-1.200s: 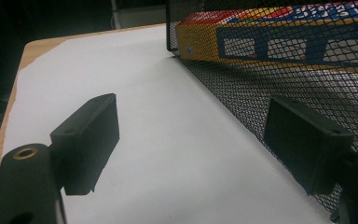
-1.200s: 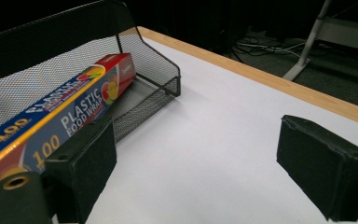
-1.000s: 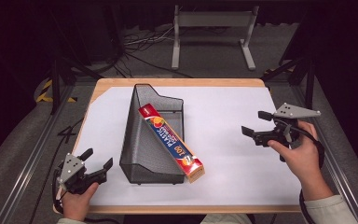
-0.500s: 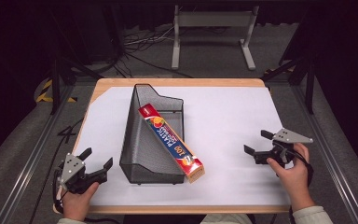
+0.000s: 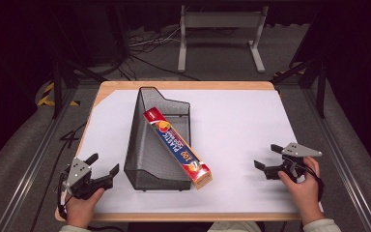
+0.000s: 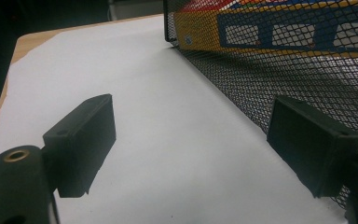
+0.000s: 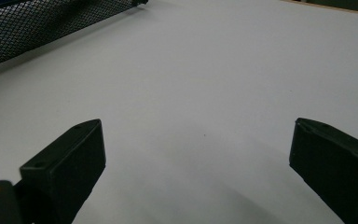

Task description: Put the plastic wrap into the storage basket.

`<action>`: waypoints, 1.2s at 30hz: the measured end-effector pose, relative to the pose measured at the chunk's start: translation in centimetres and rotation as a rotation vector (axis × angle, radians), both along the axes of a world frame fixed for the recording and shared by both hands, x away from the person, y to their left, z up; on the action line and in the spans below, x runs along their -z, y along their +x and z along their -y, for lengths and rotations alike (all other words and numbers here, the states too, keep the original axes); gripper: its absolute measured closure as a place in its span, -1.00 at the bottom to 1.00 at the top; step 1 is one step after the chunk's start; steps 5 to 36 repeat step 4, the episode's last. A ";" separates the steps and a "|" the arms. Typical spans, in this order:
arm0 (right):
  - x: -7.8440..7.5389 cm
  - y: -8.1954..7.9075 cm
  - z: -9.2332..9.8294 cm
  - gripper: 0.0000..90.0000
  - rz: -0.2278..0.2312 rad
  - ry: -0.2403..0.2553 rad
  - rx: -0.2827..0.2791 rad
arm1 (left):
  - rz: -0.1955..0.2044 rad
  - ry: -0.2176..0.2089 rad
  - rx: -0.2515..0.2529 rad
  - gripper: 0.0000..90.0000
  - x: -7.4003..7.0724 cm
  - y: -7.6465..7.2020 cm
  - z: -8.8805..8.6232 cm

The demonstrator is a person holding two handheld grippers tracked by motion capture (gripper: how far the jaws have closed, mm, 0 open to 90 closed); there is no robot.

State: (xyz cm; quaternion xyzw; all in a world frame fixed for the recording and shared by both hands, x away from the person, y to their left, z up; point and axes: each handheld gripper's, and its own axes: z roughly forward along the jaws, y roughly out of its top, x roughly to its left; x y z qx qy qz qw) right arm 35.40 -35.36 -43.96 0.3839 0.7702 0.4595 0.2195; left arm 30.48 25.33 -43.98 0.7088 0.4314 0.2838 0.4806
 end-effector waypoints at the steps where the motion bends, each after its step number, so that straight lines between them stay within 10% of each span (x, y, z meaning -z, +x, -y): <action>1: 0.0 0.0 0.0 -0.91 -0.001 0.002 0.001 | -0.003 0.001 -0.001 -0.64 0.0 0.0 0.0; 36: 0.0 0.1 0.1 -0.91 -0.004 0.006 0.004 | -0.009 0.001 0.000 -0.65 0.1 0.0 0.0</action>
